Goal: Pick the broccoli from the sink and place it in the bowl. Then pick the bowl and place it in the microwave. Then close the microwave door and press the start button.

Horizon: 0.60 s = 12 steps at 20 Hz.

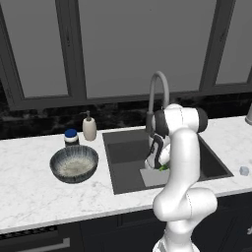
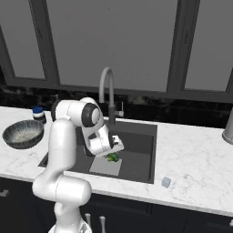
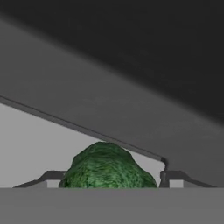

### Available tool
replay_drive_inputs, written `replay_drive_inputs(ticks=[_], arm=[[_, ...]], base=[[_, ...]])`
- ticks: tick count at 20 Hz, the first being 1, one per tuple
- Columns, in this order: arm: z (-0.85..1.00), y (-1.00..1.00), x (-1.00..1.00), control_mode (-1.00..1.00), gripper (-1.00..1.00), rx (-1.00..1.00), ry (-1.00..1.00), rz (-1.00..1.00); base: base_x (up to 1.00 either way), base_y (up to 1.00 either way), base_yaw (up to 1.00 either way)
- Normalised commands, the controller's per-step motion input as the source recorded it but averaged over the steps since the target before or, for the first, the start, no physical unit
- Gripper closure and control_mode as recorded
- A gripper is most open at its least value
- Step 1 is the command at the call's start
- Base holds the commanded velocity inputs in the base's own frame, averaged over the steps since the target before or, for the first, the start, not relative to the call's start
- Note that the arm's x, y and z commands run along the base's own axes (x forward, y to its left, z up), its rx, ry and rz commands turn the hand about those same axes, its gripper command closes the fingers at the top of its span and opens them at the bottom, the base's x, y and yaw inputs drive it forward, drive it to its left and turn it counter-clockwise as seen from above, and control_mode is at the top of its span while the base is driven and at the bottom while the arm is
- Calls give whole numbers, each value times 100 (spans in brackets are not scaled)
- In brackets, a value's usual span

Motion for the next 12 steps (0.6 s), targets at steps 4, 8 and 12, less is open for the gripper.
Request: replay_drive_inputs(ticks=[4,8,12], arm=[[-27,0,-33,-100,100,-2,-3,0],[-22,0,-39,-100,100,-1,-5,0],[20,43,-59,-100,100,0,-16,-3]], base=[[0,0,0],[0,0,0],[0,0,0]])
